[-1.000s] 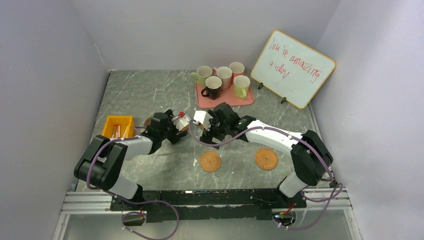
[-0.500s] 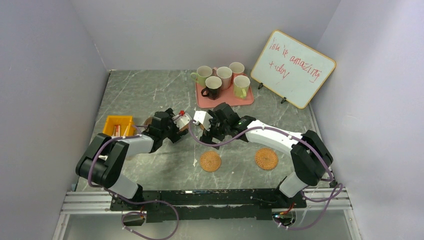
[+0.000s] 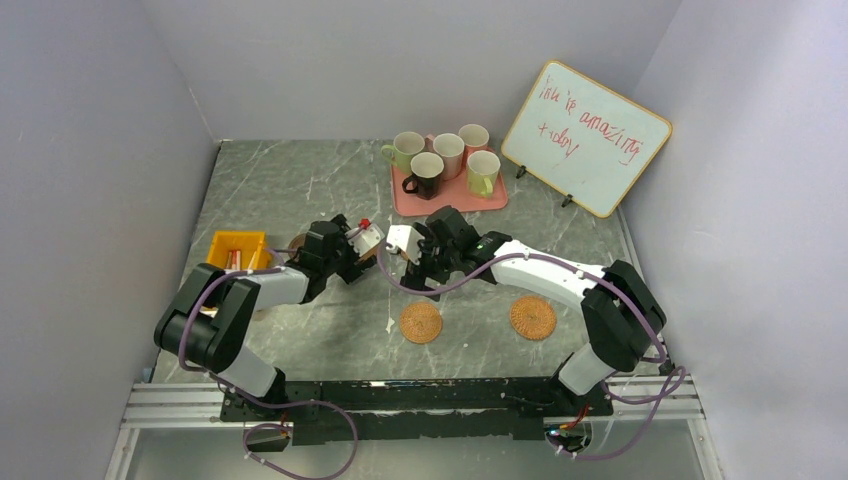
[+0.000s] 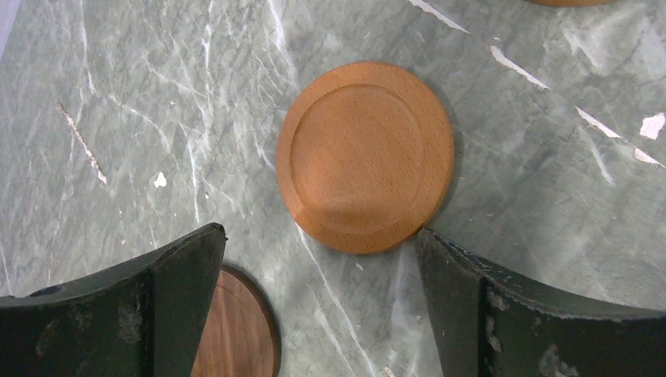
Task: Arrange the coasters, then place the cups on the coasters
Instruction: Move the coaster to the center of the board.
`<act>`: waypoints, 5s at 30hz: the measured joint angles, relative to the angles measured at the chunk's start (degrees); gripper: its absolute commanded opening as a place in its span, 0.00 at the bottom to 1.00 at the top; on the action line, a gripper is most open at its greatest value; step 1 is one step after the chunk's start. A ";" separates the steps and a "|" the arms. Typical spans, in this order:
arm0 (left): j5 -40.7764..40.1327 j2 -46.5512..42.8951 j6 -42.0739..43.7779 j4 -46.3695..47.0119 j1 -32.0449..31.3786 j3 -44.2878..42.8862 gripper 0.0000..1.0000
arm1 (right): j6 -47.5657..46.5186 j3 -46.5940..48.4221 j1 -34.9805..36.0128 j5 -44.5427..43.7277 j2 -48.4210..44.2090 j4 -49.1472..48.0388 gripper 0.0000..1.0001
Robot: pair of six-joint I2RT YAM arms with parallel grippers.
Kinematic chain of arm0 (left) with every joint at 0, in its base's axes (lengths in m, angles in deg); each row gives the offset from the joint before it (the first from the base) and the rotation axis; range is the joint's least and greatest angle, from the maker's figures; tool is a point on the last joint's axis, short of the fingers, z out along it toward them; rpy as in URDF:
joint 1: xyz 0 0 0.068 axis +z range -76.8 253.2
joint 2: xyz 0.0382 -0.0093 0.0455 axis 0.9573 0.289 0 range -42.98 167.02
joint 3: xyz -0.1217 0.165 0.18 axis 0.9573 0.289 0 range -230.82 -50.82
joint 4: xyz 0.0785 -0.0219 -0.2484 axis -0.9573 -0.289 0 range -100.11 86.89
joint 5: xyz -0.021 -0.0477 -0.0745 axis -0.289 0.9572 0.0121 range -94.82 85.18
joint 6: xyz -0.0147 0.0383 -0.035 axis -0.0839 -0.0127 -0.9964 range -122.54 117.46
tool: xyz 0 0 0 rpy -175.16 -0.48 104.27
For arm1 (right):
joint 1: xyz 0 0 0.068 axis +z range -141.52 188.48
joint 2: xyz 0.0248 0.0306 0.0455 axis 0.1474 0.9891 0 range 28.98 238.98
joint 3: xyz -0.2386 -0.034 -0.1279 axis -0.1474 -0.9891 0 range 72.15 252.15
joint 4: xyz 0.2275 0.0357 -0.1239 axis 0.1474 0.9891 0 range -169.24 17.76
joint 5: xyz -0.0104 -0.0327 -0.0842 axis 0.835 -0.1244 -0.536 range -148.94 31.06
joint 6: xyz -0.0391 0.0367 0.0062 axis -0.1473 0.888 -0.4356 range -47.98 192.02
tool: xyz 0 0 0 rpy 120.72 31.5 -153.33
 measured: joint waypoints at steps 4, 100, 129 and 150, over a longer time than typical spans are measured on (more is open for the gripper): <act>-0.02 -0.02 0.00 -0.02 0.00 0.00 0.96 | -0.37 0.00 0.00 0.85 0.00 0.28 1.00; 1.07 -10.47 -4.74 9.07 6.56 5.81 0.96 | -11.17 -11.69 5.46 -27.15 -0.42 -3.58 1.00; 1.07 -10.47 -4.74 9.07 6.56 5.81 0.96 | -3.21 -3.89 -9.84 -45.81 9.77 -3.98 1.00; 1.07 -10.47 -4.74 9.07 6.56 5.81 0.96 | -2.38 -3.74 -10.88 -50.23 12.72 -12.57 1.00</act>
